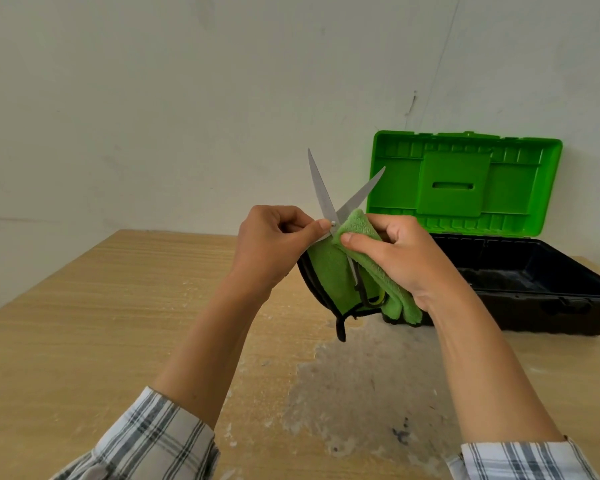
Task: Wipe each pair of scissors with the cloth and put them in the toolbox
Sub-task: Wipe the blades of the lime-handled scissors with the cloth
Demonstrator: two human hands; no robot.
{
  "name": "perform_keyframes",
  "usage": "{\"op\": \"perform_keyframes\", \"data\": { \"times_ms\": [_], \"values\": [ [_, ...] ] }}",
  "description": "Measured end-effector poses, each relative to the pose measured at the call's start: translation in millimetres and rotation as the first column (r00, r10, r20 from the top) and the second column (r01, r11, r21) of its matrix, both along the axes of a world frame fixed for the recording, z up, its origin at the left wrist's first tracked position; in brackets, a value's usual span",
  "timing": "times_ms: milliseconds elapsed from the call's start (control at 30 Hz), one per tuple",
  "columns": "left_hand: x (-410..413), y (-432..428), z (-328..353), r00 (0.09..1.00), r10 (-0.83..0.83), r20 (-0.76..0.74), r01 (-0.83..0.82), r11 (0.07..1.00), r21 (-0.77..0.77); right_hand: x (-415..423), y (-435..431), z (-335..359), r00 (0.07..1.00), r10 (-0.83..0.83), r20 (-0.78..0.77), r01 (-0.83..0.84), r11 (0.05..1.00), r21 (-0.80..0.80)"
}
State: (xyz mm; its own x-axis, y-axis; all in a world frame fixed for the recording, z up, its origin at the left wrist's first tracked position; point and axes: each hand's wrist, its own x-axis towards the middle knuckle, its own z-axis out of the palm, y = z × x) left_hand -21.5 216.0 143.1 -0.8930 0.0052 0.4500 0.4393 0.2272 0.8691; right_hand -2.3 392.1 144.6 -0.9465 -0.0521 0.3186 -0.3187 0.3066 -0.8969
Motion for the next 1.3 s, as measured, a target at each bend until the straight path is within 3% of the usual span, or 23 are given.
{"op": "perform_keyframes", "data": {
  "times_ms": [233, 733, 1133, 1300],
  "values": [
    [-5, -29, 10, 0.997, 0.074, 0.014, -0.075, 0.992, 0.105, -2, 38, 0, 0.982, -0.19, 0.019, 0.191, 0.981, -0.04],
    [-7, -14, 7, 0.997, -0.027, 0.067, 0.009, 0.964, 0.265, 6, 6, 3, 0.993, 0.103, 0.061, -0.101, 0.994, -0.028],
    [0, 2, 2, 0.981, -0.165, 0.098, 0.121, 0.927, 0.356, 6, -5, 3, 0.999, -0.05, -0.007, 0.049, 0.998, -0.047],
    [0, 1, 0, 0.946, -0.297, 0.128, 0.238, 0.907, 0.347, 4, -1, 1, 0.993, -0.106, -0.047, 0.106, 0.994, -0.01]
  ]
}}
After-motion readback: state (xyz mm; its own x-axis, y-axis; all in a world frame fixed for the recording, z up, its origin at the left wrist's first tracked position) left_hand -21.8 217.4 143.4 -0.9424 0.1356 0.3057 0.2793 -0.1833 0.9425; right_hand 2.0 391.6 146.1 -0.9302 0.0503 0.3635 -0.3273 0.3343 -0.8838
